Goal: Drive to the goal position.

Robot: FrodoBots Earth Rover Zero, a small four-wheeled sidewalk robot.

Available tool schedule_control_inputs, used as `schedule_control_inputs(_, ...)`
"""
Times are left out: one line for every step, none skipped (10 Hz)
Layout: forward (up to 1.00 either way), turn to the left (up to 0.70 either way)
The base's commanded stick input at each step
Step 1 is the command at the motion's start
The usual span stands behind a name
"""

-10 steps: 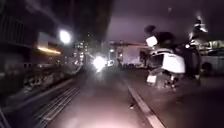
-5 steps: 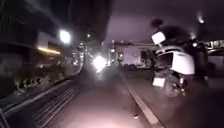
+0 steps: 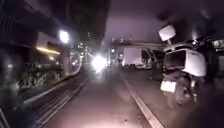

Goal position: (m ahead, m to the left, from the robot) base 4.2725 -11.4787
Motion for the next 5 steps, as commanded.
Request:
schedule_control_inputs(0.45,0.00)
schedule_control_inputs(0.45,0.00)
schedule_control_inputs(0.45,0.00)
schedule_control_inputs(0.45,0.00)
schedule_control_inputs(0.45,-0.04)
